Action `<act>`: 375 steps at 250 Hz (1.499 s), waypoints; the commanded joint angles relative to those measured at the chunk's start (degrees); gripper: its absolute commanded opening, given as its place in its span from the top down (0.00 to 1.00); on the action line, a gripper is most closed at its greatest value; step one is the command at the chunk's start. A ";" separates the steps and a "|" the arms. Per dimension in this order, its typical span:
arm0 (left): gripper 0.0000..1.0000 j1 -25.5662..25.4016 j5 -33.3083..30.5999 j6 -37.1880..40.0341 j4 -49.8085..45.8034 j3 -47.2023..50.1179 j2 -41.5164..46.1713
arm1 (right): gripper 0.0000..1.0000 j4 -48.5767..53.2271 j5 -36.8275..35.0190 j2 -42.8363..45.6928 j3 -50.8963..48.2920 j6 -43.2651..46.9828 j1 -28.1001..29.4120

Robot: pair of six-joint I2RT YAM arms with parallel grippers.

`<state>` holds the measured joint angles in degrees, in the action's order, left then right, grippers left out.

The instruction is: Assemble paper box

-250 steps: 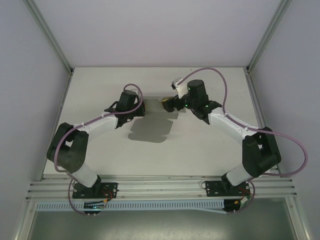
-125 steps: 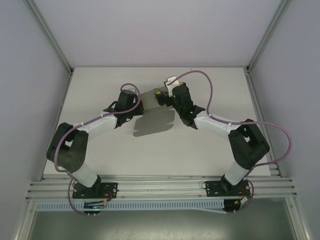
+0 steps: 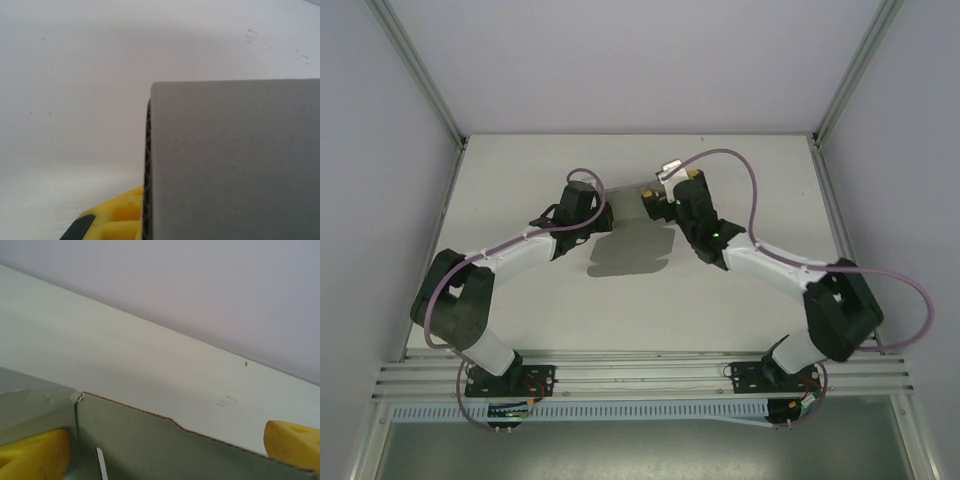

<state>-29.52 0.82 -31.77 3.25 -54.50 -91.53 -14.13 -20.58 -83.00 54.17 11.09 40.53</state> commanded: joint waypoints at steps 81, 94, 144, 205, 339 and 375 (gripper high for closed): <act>1.00 -0.45 -1.72 2.69 0.27 1.29 3.34 | 0.01 21.23 10.67 20.89 -11.42 -8.75 -9.94; 1.00 -0.46 -1.76 2.83 0.48 1.54 3.63 | 0.01 22.40 10.49 21.04 -12.34 -9.62 -10.62; 1.00 -0.46 -1.45 3.39 0.44 1.73 3.96 | 0.01 22.13 12.26 18.05 -14.00 -10.66 -10.91; 1.00 -0.45 1.23 6.15 2.24 2.70 3.93 | 0.01 17.98 12.84 13.65 -10.67 -7.98 -11.00; 1.00 -0.45 8.32 6.32 4.94 1.06 1.28 | 0.01 8.80 23.22 5.26 -5.82 -6.78 -9.38; 1.00 -0.43 11.55 4.22 7.14 1.09 0.95 | 0.01 4.97 20.42 0.89 -4.76 -7.10 -7.51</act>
<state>-29.63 6.15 -25.76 4.91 -52.12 -89.95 -4.14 1.56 -78.98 47.24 3.95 31.09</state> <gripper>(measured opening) 0.083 0.989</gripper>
